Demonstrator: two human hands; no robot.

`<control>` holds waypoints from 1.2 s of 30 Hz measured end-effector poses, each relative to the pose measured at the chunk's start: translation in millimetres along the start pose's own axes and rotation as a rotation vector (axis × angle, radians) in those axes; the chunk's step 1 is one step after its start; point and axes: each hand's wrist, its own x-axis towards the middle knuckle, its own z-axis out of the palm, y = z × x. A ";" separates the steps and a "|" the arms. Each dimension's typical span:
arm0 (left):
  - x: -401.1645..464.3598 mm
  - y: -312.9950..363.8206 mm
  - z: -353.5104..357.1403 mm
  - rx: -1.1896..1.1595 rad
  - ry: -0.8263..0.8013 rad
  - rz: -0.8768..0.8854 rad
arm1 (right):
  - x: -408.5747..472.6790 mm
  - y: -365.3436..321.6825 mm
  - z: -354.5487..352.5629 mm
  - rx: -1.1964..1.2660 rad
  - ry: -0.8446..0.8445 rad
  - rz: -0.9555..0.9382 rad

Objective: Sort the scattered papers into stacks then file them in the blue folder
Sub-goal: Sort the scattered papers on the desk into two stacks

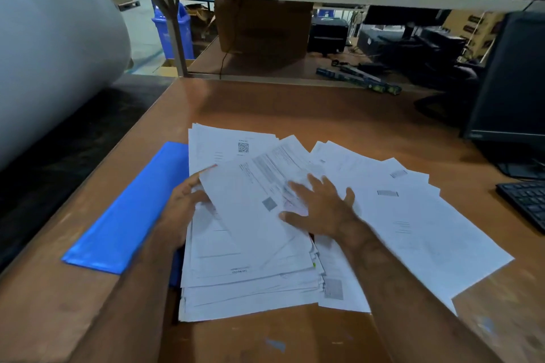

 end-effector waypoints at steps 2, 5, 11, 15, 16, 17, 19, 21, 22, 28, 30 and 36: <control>2.1 -1.2 -0.9 -0.010 -0.005 0.009 | 1.6 21.0 -6.3 0.061 -0.093 -0.077; 2.9 -2.0 -0.7 -0.024 -0.016 0.010 | 3.8 50.9 -21.6 0.052 -0.171 -0.156; 3.5 -4.6 -2.4 -0.026 -0.025 0.012 | -6.9 26.6 -12.8 0.184 -0.007 -0.083; 0.5 -4.2 -0.3 -0.023 -0.042 0.060 | -15.0 -10.3 22.3 0.038 0.049 -0.041; -1.3 -3.8 0.6 -0.001 -0.053 0.095 | -13.6 -17.4 30.1 0.020 0.076 -0.008; -4.2 -2.7 1.7 0.041 -0.066 0.135 | -10.9 -24.3 35.8 0.011 0.107 0.023; -8.7 -0.1 3.4 0.123 -0.082 0.184 | -2.5 -38.6 42.5 0.000 0.137 0.064; -9.6 1.7 4.6 0.143 -0.088 0.192 | 5.1 -55.0 45.8 0.013 0.160 0.081; -9.3 2.0 4.5 0.152 -0.090 0.204 | 8.2 -63.9 47.4 0.020 0.171 0.079; -2.5 -6.0 -1.0 0.152 -0.103 0.215 | 12.6 -93.8 38.8 0.184 0.186 -0.020; 0.7 -9.5 -2.7 0.138 -0.100 0.205 | 10.9 -78.2 25.6 0.240 0.226 -0.055; 5.5 -11.7 -1.9 0.073 -0.075 0.122 | -28.5 31.6 13.0 0.073 0.321 0.279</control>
